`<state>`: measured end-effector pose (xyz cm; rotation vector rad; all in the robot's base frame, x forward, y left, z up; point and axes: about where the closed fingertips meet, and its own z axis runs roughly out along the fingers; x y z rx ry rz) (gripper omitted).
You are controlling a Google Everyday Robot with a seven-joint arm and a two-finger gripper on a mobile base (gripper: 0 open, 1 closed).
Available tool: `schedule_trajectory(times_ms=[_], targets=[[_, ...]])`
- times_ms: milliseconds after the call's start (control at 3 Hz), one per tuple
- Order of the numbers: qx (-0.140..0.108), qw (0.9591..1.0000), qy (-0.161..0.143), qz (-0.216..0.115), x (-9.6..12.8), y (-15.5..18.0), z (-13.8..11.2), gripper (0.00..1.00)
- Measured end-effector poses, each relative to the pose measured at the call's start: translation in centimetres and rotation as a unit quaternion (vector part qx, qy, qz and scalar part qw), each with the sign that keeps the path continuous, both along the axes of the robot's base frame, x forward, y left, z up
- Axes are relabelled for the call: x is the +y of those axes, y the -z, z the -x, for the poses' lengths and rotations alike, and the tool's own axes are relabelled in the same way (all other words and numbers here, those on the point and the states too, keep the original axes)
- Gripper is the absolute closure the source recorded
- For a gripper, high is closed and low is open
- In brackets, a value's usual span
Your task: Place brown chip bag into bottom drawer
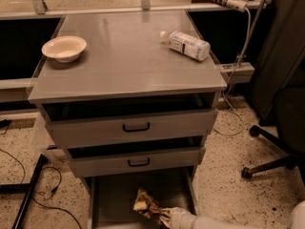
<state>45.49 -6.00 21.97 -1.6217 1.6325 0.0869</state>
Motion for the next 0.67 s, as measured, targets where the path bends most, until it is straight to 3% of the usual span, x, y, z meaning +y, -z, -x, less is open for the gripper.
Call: schedule_trajectory(times_ms=[667], targets=[[0.002, 1.0000, 0.000, -0.001, 0.10, 0.15, 0.15, 0.59]])
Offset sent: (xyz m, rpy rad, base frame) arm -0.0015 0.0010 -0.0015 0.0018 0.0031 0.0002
